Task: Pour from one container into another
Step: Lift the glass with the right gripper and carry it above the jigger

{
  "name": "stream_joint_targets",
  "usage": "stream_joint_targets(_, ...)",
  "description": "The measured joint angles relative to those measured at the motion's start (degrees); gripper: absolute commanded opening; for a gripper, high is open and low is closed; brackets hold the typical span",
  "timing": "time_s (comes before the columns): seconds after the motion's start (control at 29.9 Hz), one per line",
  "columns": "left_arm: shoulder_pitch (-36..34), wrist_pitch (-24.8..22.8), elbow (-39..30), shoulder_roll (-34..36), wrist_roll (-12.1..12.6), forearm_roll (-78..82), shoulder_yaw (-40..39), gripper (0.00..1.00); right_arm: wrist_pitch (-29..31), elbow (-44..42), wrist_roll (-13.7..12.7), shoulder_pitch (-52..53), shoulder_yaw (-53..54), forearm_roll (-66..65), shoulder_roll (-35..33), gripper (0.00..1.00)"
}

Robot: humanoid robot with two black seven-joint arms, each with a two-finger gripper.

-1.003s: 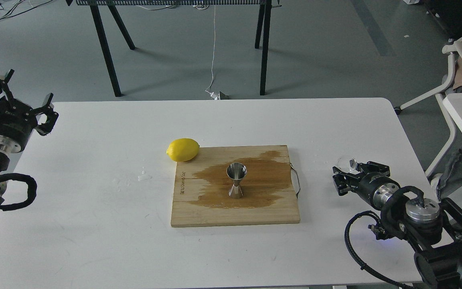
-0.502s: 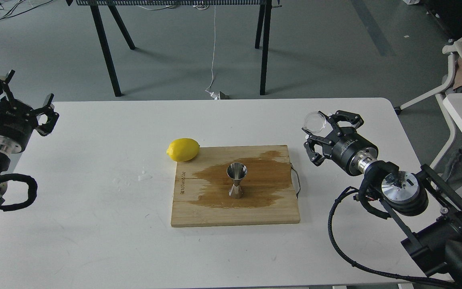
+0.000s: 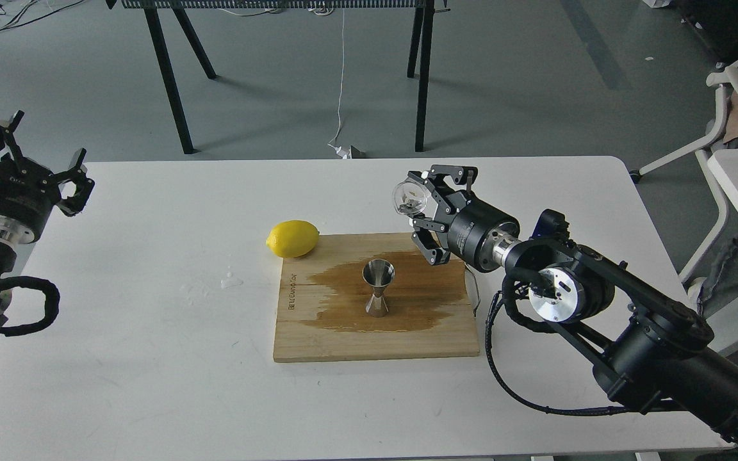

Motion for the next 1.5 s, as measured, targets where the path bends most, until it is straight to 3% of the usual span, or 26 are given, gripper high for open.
stream_joint_targets(0.57,0.25,0.0,0.02,-0.25,0.0,0.0,0.0,0.92,0.15,3.0,-0.2,3.58,-9.98,-6.41,-5.05,0.46)
stream_joint_targets(1.5,0.34,0.0,0.02,-0.27,0.0,-0.02,-0.09,0.92,-0.03,2.1,0.17,12.85,-23.3,-14.23,-4.74,0.46)
